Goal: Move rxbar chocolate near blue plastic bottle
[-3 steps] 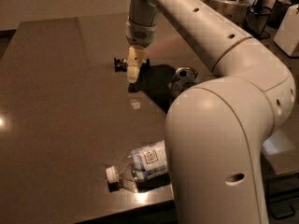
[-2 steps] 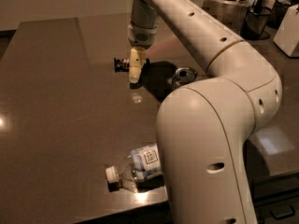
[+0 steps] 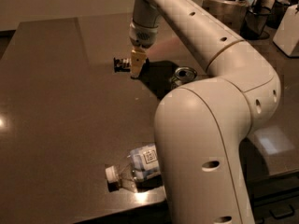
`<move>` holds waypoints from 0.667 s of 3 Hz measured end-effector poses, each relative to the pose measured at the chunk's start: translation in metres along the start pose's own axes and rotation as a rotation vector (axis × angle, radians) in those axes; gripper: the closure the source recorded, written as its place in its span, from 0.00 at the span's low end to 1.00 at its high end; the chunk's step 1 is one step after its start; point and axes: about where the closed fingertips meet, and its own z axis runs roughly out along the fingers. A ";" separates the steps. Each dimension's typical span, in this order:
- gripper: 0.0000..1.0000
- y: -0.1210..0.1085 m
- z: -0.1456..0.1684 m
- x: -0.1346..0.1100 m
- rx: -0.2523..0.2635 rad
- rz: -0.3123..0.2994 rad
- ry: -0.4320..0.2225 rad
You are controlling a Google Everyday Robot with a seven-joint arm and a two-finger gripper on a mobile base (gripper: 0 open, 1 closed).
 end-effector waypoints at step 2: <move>1.00 0.000 -0.005 -0.001 0.000 0.000 0.000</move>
Offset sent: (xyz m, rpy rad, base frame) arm -0.0891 -0.0104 0.0708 0.0602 -0.0268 0.1117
